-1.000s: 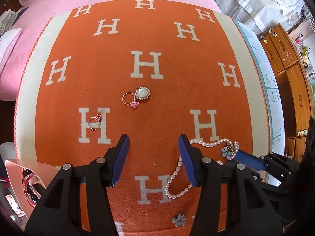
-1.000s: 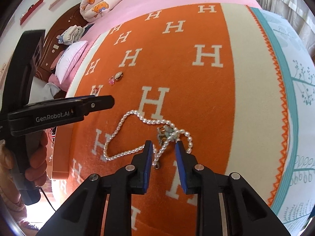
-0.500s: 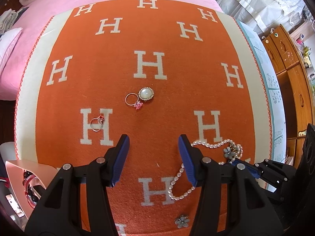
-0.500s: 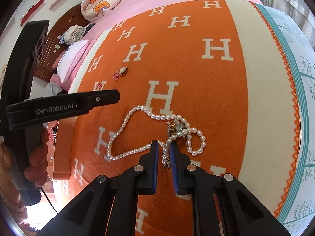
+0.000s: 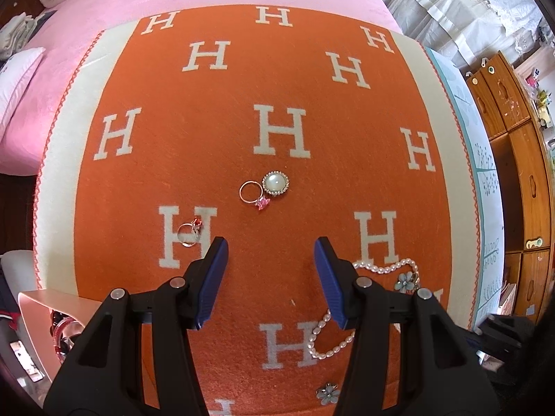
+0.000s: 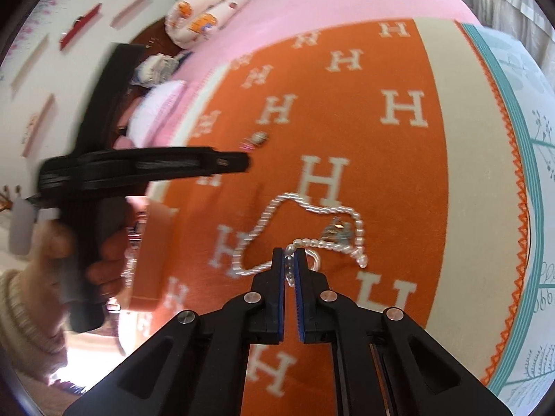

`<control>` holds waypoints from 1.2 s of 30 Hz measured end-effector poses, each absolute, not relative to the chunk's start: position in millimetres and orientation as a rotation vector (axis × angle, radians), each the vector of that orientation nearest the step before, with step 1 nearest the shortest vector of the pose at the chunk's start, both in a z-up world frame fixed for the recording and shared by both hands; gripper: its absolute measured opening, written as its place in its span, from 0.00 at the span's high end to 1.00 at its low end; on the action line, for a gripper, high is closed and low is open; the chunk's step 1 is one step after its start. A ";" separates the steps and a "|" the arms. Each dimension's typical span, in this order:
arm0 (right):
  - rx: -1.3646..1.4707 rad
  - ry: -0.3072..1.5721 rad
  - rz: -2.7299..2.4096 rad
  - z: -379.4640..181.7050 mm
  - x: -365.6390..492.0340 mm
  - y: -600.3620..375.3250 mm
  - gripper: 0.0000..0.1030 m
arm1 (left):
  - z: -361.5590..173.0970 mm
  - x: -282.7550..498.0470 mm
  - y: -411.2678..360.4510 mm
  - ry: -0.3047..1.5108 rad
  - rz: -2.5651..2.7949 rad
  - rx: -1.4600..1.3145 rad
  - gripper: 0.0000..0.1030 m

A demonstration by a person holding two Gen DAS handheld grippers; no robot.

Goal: Organize jewelry
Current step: 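Lift the pearl necklace with the right tool, gathering the strand off the blanket, then raise the necklace in the right tool while the left tool grasps the blue flower brooch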

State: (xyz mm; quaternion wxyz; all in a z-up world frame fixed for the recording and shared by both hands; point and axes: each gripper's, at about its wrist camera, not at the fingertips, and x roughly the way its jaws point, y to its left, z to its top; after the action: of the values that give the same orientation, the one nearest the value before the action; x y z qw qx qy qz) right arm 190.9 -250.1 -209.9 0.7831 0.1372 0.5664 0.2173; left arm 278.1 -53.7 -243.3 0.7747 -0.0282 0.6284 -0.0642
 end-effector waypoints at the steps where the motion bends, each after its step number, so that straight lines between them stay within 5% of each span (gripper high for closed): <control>1: 0.297 1.213 0.485 -202.9 187.2 -249.2 0.95 | -242.4 276.7 -53.6 1.363 -0.143 -0.060 0.53; 18: 0.338 1.020 0.660 -94.7 136.6 -262.7 0.95 | -235.6 196.0 -54.9 1.445 -0.234 0.002 0.53; 28: 0.362 0.840 0.710 -23.8 129.0 -277.1 0.95 | -226.1 232.3 -52.5 1.371 -0.210 0.003 0.53; 36: 0.390 0.831 0.659 -18.7 130.6 -298.4 0.95 | -224.7 231.1 -66.7 1.384 -0.280 0.043 0.53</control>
State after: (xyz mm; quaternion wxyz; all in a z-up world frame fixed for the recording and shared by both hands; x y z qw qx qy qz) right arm 130.6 -298.4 -18.7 0.8444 0.1850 0.3939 0.3124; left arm 231.1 -66.7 -224.7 0.7609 0.0195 0.6357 -0.1286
